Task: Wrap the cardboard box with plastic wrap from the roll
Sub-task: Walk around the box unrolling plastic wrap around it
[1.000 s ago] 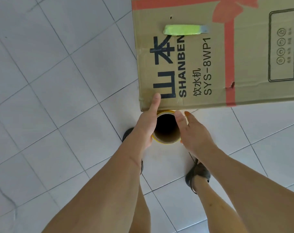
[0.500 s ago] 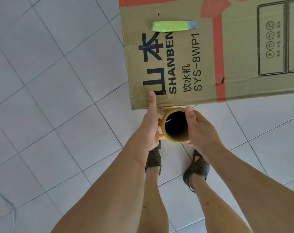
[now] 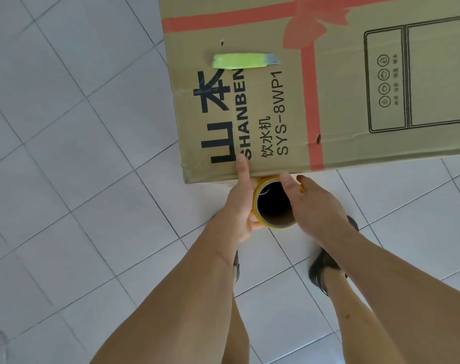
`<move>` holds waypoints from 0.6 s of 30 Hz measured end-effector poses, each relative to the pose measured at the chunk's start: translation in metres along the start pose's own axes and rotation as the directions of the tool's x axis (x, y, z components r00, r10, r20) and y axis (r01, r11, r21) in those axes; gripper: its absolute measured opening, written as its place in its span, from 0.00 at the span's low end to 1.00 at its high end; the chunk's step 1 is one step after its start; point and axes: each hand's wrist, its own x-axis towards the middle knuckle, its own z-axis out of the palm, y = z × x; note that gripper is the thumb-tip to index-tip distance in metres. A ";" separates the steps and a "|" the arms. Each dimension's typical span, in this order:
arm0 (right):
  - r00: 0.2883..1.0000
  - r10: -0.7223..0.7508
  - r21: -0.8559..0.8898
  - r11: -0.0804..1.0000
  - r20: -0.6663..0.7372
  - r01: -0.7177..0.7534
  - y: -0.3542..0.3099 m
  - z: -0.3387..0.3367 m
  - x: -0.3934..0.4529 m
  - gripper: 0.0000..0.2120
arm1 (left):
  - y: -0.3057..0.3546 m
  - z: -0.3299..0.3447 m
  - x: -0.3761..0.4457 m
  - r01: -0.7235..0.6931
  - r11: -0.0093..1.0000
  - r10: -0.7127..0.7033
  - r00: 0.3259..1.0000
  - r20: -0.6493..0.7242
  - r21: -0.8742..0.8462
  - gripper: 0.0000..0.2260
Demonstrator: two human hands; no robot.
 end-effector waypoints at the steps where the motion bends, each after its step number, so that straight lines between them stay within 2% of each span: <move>1: 0.998 0.000 0.072 0.997 0.063 -0.005 0.000 0.001 0.001 0.41 | -0.002 0.004 0.003 -0.035 0.999 0.036 0.999 -0.037 0.014 0.36; 3: 0.991 -0.017 0.186 0.983 0.135 -0.009 0.004 0.001 0.004 0.44 | -0.003 0.009 0.006 -0.084 0.995 0.088 0.992 -0.093 0.046 0.30; 5: 0.988 -0.046 0.157 0.987 0.148 0.023 0.008 -0.003 0.007 0.39 | -0.006 0.010 0.010 -0.104 0.994 0.105 0.991 -0.086 0.012 0.37; 8: 0.988 -0.125 -0.091 0.987 0.088 0.133 0.021 -0.015 0.004 0.29 | -0.016 0.016 0.010 -0.057 0.997 0.054 0.998 -0.044 -0.055 0.50; 10: 0.988 -0.152 -0.106 0.982 0.029 0.154 0.029 -0.022 0.003 0.28 | -0.027 0.022 0.012 -0.046 0.995 0.047 0.999 0.006 -0.092 0.58; 12: 0.984 -0.179 -0.077 0.981 0.012 0.180 0.033 -0.027 0.008 0.29 | -0.030 0.035 0.011 -0.088 0.993 0.087 0.996 -0.017 -0.078 0.54; 15: 0.979 -0.138 -0.030 0.989 0.149 0.144 0.032 -0.031 0.018 0.31 | -0.030 0.046 0.016 -0.130 0.986 0.114 0.983 -0.145 -0.104 0.43; 18: 0.975 -0.065 0.037 0.998 0.212 0.059 0.034 -0.035 0.019 0.35 | -0.030 0.047 0.018 -0.132 0.986 0.118 0.985 -0.127 -0.101 0.42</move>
